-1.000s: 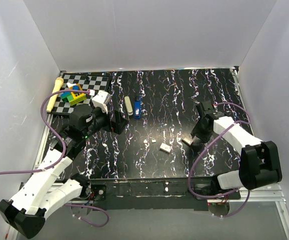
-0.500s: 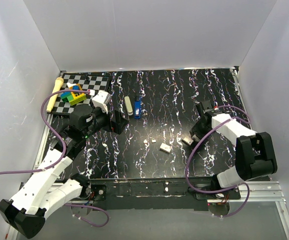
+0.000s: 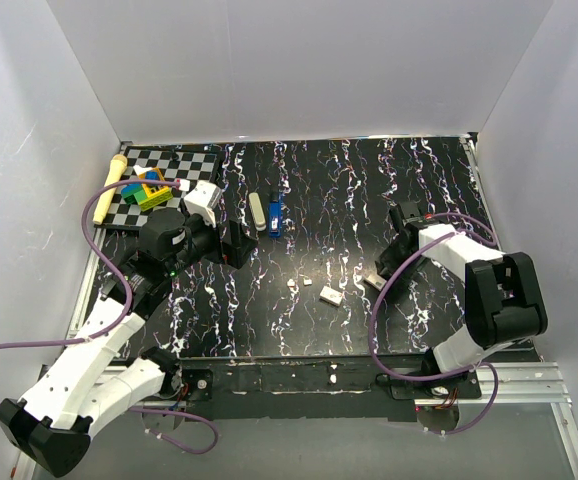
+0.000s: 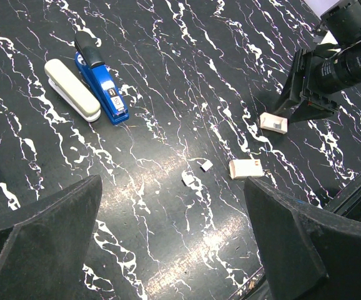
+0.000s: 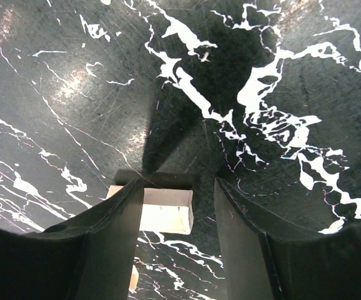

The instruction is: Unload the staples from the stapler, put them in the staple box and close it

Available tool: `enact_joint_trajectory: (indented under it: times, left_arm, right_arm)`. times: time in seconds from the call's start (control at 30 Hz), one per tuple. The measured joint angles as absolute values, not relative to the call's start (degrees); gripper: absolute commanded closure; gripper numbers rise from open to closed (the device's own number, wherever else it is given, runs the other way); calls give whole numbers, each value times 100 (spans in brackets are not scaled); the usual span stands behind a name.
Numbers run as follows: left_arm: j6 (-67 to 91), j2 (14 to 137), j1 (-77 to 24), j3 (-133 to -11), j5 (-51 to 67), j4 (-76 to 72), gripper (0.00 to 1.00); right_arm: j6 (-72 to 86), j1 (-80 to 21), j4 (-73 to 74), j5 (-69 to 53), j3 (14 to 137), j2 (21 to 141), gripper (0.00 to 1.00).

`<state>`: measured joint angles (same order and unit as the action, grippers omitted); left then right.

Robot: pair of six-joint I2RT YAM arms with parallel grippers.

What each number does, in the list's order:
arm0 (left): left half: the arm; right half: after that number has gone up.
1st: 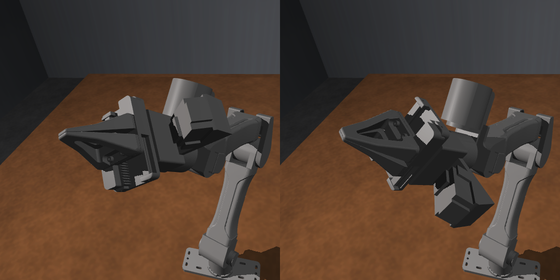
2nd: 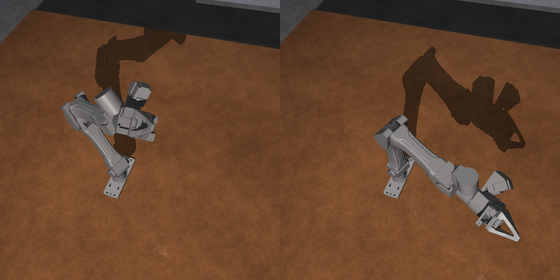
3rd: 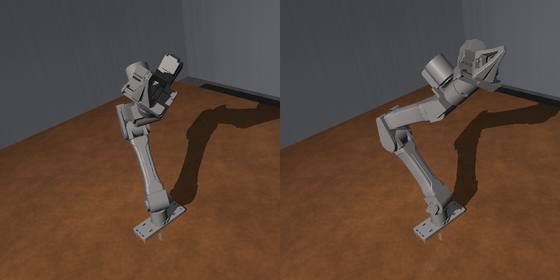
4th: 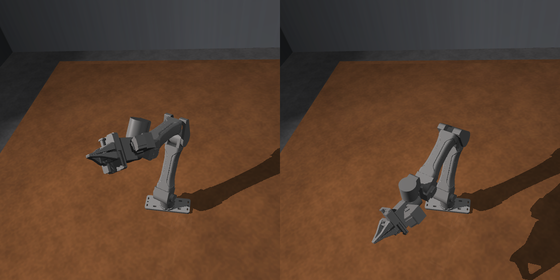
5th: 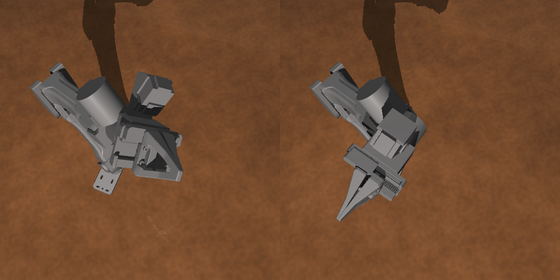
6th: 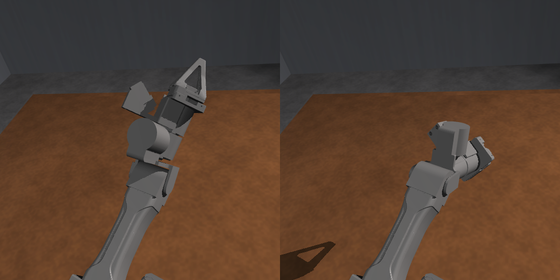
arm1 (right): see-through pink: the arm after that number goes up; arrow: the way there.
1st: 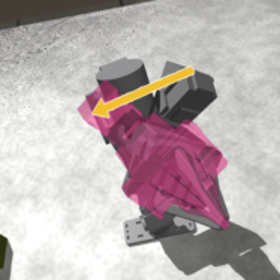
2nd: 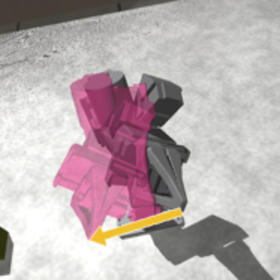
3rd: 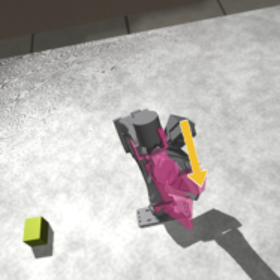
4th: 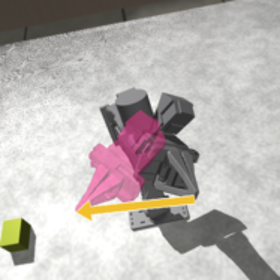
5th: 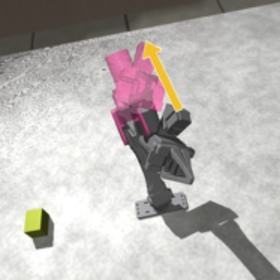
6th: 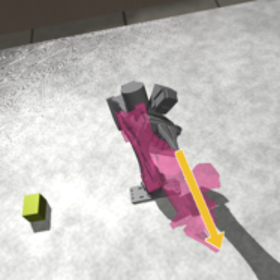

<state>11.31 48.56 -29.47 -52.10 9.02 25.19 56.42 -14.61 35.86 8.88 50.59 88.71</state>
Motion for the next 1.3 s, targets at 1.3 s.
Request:
enact_joint_trajectory:
  times: [1.3]
  left_arm:
    - [1109,4858,-2947,-5210,902,2521,2]
  right_arm:
    - [4292,-2434,4093,714,6626,9509,48]
